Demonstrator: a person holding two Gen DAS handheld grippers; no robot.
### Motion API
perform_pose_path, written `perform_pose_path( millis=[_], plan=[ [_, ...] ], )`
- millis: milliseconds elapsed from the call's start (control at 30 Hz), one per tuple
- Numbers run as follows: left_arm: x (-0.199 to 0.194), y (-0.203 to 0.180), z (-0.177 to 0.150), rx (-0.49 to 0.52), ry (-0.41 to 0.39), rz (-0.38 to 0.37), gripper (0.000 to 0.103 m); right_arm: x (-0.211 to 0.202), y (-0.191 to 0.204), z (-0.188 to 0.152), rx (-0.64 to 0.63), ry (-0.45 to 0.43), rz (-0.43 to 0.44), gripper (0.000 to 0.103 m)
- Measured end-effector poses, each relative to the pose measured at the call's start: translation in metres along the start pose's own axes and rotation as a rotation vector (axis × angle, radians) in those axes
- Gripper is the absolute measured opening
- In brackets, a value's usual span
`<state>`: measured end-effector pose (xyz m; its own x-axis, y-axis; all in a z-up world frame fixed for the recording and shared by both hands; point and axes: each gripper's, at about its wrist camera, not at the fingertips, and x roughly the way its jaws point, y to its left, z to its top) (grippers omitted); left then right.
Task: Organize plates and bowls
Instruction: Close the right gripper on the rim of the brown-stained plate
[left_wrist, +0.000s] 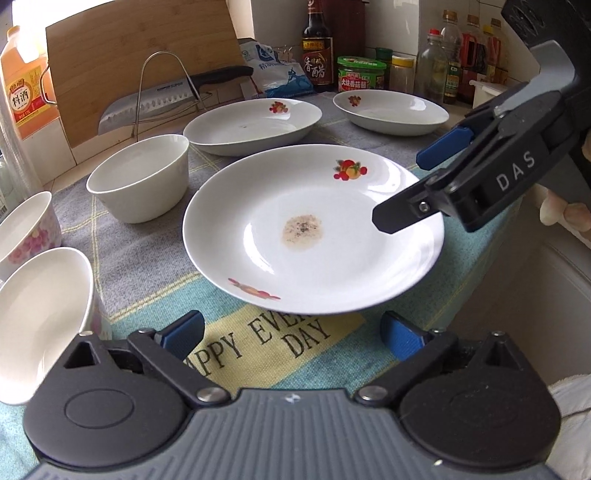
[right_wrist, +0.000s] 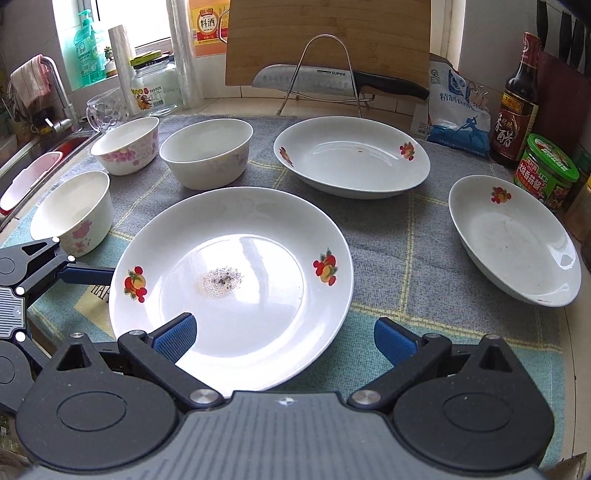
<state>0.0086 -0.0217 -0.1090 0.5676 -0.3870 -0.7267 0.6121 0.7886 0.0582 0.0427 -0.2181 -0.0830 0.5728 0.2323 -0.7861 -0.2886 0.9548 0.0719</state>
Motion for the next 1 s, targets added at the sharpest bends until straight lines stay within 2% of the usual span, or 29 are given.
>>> perform_pose_path(
  millis=[100, 467, 767, 1000],
  plan=[
    [0.006, 0.006, 0.005, -0.033, 0.014, -0.035, 0.103, 0.004, -0.005, 0.001, 0.004, 0.013, 0.019, 0.103],
    [0.011, 0.008, 0.009, -0.011, 0.007, -0.054, 0.103, 0.031, -0.018, 0.004, 0.021, 0.094, 0.073, 0.103],
    [0.01, 0.008, 0.007, -0.01, -0.001, -0.056, 0.103, 0.039, -0.009, 0.01, -0.043, 0.136, 0.034, 0.103],
    [0.011, 0.009, 0.009, 0.003, 0.003, -0.068, 0.103, 0.038, -0.009, 0.007, -0.057, 0.109, 0.04, 0.103]
  ],
)
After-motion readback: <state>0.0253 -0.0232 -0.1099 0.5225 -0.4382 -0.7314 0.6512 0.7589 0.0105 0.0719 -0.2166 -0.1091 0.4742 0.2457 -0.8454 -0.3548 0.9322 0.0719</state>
